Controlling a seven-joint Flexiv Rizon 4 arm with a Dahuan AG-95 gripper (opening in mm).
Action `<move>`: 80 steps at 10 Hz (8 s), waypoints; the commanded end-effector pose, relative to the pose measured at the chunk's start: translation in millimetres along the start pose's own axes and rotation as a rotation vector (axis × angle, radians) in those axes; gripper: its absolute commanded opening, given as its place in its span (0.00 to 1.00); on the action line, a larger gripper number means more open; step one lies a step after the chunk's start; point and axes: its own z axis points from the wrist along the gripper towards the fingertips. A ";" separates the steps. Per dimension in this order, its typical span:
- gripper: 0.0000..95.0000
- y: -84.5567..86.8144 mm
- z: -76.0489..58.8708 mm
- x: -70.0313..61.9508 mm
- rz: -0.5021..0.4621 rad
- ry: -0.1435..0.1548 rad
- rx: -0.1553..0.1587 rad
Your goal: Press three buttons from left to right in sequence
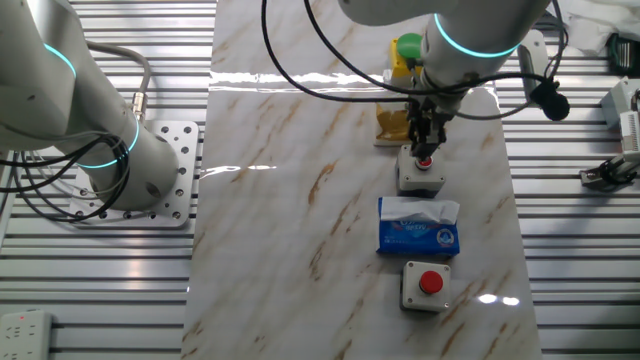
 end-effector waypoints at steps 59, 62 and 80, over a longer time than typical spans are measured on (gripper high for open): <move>0.60 -3.1 21.5 -22.7 0.060 -0.083 0.018; 0.60 -3.0 22.3 -23.8 0.061 -0.087 0.019; 0.60 0.4 11.9 -22.3 0.059 -0.030 0.033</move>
